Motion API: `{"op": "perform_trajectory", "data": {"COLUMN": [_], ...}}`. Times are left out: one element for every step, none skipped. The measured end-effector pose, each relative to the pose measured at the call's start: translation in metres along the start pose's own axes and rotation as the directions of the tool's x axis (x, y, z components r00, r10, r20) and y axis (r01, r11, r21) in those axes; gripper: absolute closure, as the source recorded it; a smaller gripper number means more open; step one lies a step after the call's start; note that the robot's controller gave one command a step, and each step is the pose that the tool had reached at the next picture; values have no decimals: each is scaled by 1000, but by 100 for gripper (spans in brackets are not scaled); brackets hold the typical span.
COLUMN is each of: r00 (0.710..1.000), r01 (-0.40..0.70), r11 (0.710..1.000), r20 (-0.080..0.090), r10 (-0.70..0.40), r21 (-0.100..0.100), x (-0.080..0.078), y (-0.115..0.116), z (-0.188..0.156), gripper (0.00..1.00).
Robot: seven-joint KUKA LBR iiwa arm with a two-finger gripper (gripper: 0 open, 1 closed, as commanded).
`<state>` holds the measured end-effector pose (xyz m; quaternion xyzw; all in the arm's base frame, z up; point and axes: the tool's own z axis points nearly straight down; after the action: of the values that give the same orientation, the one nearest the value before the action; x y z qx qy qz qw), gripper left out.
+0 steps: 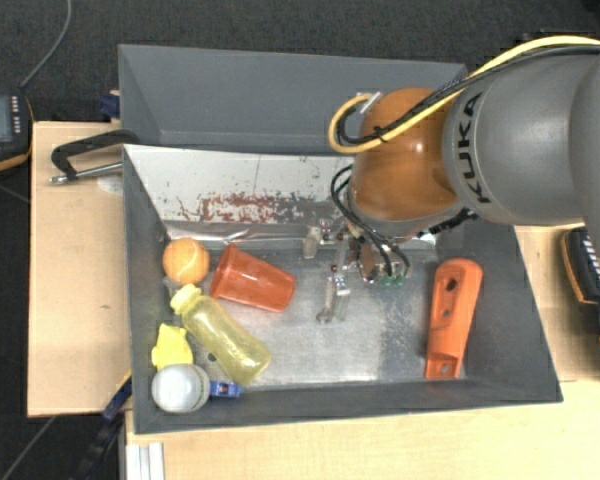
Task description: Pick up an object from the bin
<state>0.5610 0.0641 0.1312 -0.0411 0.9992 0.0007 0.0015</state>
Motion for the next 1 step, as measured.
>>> {"op": "perform_trajectory", "data": {"r00": [994], "r01": [114], "r11": [994], "r20": [3], "r10": [-114], "r21": [-1], "x": [-23], "y": [59], "z": [14], "gripper": [0]}}
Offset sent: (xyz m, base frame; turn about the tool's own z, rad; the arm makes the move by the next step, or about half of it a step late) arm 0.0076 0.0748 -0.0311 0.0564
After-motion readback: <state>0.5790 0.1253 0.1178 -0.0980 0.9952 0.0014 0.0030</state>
